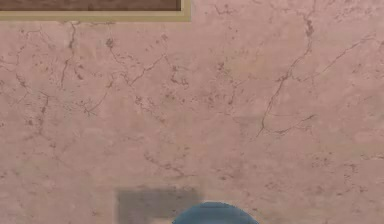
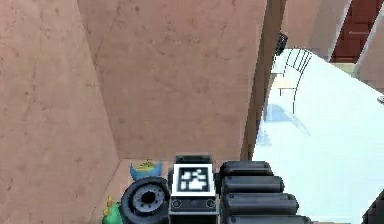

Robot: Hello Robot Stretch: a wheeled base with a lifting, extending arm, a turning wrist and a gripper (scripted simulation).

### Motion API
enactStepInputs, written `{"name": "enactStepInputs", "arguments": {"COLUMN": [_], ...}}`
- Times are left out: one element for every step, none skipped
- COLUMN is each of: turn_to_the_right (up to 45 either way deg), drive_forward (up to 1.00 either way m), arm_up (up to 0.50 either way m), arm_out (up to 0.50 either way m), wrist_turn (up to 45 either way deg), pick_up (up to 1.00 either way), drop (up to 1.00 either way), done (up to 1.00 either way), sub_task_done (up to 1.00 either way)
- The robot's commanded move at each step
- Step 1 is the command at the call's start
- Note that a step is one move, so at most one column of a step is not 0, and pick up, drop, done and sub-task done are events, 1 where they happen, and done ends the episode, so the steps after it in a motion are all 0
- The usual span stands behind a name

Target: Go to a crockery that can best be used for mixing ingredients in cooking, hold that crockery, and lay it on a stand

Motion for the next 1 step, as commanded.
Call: {"name": "enactStepInputs", "arguments": {"turn_to_the_right": [0.0], "drive_forward": [0.05], "arm_up": [0.0], "arm_out": [0.0], "wrist_turn": [0.0], "pick_up": [0.0], "drop": [0.0], "done": [0.0], "sub_task_done": [0.0]}}
